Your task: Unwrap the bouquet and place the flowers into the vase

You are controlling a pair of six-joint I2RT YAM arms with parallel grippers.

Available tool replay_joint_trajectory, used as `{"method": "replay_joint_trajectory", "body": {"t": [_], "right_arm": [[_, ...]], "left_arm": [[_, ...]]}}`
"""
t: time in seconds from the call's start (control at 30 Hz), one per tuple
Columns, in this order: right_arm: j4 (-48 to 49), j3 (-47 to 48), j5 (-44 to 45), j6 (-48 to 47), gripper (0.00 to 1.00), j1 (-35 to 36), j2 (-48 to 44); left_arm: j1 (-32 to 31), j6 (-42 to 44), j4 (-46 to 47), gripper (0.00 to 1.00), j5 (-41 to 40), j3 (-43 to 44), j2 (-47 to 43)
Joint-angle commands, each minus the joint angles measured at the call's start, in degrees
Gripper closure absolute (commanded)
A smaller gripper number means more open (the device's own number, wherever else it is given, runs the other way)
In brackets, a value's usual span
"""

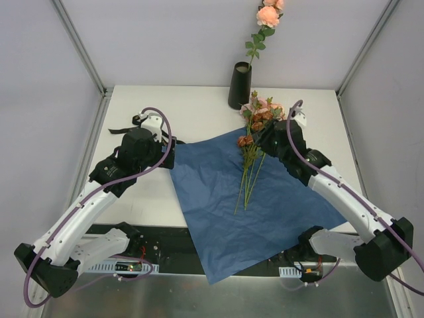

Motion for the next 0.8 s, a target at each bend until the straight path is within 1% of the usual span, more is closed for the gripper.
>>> {"method": "replay_joint_trajectory", "body": {"t": [0.0, 0.13, 0.27, 0.43, 0.63, 0.77], "right_arm": [[-5.5, -4.24, 1.66, 6.12, 0.53, 0.14, -5.12], [-8.4, -6.79, 1.04, 7.52, 0.5, 0.05, -6.0], [-8.14, -9.08, 0.78, 11.3, 0.5, 0.14, -4.95], [-7.17, -9.52, 2.44, 14.47, 0.51, 0.05, -0.13], [-6.74, -8.03, 4.56, 14.65, 0.52, -0.03, 6.12], [-3.32, -9.6, 4.21, 14.21, 0.54, -0.3, 8.67]], "left_arm": [[-0.94, 1.27, 1.67, 0.01, -0.85, -0.06, 0.18], [-1.21, 1.7, 1.58, 0.01, -1.03, -0.14, 0.18], [-2.17, 2.58, 1.58, 0.01, -3.57, -0.58, -0.17], [-2.88, 3.02, 1.5, 0.01, -4.11, -0.5, -0.61], [-2.96, 3.11, 1.58, 0.01, -3.49, -0.32, -1.14], [-2.96, 3.02, 1.58, 0.01, -3.14, -0.32, -1.05]]}}
